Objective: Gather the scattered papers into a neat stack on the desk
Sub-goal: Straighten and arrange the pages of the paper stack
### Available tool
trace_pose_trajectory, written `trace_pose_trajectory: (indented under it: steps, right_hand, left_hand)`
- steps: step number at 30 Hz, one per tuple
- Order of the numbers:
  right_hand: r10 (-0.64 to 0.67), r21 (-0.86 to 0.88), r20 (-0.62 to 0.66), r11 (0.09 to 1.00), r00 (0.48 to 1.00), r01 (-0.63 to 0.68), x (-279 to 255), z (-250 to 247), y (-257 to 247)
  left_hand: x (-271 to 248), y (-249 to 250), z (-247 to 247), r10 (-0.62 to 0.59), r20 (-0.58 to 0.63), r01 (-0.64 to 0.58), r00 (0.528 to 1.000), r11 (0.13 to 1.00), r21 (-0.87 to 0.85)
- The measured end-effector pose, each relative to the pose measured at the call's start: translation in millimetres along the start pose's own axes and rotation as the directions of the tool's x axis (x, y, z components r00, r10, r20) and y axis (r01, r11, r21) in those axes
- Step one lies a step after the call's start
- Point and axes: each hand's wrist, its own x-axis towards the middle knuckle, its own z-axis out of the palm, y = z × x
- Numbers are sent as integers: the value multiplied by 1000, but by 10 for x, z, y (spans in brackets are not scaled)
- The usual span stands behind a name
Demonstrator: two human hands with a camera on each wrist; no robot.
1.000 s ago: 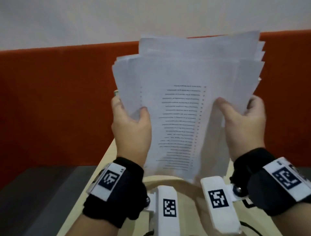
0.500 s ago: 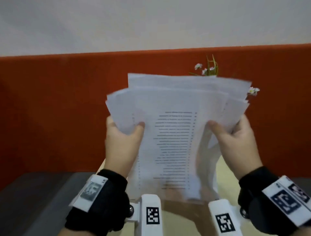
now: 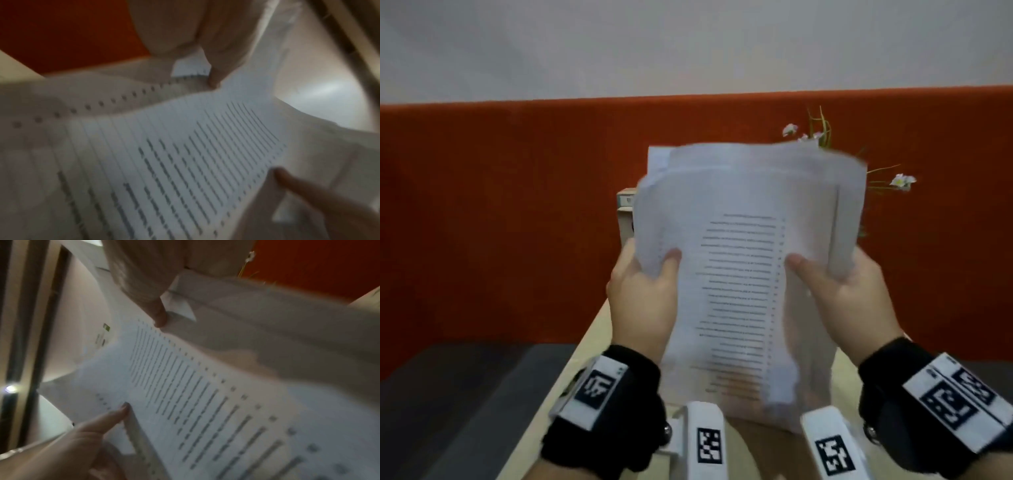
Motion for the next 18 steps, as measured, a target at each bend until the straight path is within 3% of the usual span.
trace_pose_trajectory:
  steps: [4, 7, 10, 13, 18]
  right_hand:
    - [-108, 16, -197, 993, 974, 113, 94, 63, -166]
    - [-46, 13, -265, 999, 963, 51, 72, 59, -125]
    - [-9, 73, -237, 997, 972, 27, 74, 100, -103]
    - [-31, 118, -234, 991, 972, 61, 112, 141, -108]
    - [-8, 152, -103, 988, 995, 23, 167, 121, -55]
  left_hand:
    - [14, 148, 60, 92, -164, -90, 982, 996, 16]
    - [58, 120, 15, 26, -159, -44, 987, 993, -109]
    - [47, 101, 30, -7, -82, -3, 997, 992, -124]
    - [29, 135, 61, 38, -104, -48, 994, 993, -106]
    - [132, 226, 41, 60, -93, -71, 994, 990, -125]
